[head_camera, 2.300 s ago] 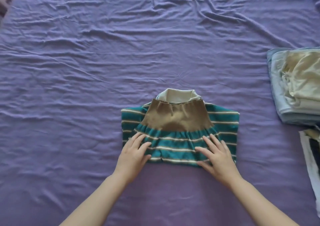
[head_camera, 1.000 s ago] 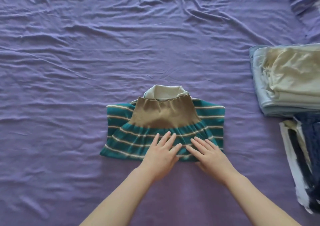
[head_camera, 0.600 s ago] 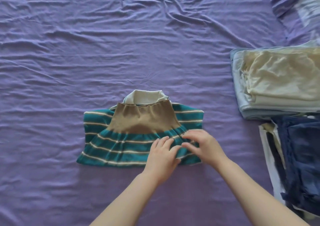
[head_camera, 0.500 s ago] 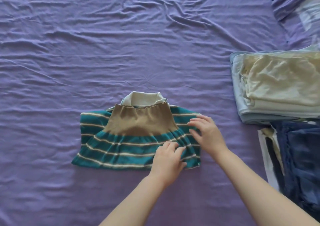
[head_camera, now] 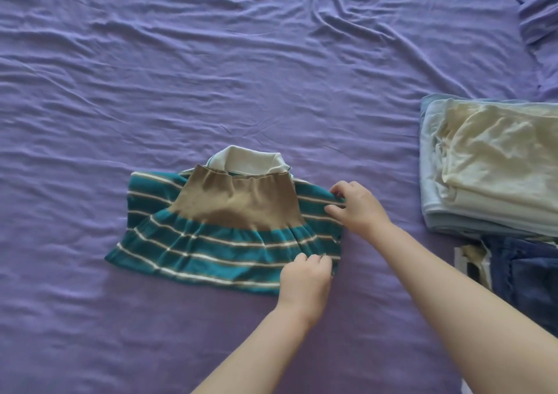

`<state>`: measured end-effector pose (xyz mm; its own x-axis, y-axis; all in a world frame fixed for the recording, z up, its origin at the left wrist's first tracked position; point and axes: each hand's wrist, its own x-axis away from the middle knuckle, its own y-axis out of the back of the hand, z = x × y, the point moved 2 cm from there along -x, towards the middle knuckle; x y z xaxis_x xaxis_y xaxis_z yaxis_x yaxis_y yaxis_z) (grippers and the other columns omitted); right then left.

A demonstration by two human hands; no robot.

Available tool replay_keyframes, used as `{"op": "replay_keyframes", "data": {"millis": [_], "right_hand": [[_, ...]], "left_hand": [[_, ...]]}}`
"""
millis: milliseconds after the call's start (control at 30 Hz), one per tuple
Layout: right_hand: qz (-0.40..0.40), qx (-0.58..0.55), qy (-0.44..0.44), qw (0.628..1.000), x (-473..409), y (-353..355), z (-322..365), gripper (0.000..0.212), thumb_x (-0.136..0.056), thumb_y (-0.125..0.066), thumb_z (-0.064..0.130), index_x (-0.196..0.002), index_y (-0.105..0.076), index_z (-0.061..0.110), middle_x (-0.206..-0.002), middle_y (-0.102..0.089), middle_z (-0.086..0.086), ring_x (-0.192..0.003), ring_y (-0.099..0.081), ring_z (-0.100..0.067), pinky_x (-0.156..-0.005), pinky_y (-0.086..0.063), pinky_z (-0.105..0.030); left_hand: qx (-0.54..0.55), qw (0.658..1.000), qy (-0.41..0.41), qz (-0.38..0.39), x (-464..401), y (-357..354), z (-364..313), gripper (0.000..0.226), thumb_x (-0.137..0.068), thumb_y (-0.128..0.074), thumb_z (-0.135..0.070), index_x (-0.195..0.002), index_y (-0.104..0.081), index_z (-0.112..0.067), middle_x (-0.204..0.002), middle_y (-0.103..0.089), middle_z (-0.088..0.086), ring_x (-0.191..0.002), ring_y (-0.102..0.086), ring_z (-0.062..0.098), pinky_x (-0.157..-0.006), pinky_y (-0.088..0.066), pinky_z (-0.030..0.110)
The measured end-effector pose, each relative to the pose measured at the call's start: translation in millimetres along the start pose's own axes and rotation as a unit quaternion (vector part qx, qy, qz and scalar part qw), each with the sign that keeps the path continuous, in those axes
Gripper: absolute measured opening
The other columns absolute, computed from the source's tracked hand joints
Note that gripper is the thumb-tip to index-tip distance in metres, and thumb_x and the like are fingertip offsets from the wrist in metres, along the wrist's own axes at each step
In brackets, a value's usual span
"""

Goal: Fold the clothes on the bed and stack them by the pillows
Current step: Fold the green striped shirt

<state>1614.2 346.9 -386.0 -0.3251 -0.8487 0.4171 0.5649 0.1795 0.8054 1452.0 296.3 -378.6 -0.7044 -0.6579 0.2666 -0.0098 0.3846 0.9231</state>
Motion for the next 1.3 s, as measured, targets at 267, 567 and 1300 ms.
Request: {"op": "replay_keyframes", "data": {"millis": [267,567,1300], "right_hand": [[0.009,-0.042,0.014,0.999,1.6,30.7,83.8,0.027,-0.082,-0.057,0.026,-0.109,-0.058,0.024,-0.111,-0.056,0.001,-0.102,-0.053,-0.018,-0.082,-0.046,-0.034],[0.011,-0.098,0.098,0.990,-7.5,-6.3,237.3,0.010,-0.085,-0.061,0.028,-0.090,-0.067,0.024,-0.107,-0.058,0.003,-0.099,-0.053,-0.015,-0.080,-0.032,-0.026],[-0.061,0.040,-0.073,0.995,28.2,-120.0,223.2,0.057,-0.096,-0.047,0.028,-0.147,-0.022,0.031,-0.157,-0.010,-0.011,-0.139,-0.021,-0.029,-0.102,-0.037,-0.041]], "left_hand": [[0.272,0.957,0.097,-0.005,37.0,54.1,72.8,0.021,-0.090,-0.056,-0.020,-0.111,-0.062,-0.020,-0.107,-0.066,-0.001,-0.102,-0.059,0.017,-0.088,-0.044,0.032],[0.259,0.949,0.173,-0.051,97.2,101.1,214.7,0.042,-0.085,-0.051,-0.006,-0.119,-0.055,-0.030,-0.107,-0.056,-0.011,-0.096,-0.056,0.008,-0.080,-0.044,0.025],[0.396,0.840,0.372,-0.014,43.3,83.1,312.0,0.082,-0.086,-0.064,-0.040,-0.149,-0.018,-0.012,-0.145,-0.034,0.014,-0.131,-0.038,0.030,-0.104,-0.035,0.039]]}}
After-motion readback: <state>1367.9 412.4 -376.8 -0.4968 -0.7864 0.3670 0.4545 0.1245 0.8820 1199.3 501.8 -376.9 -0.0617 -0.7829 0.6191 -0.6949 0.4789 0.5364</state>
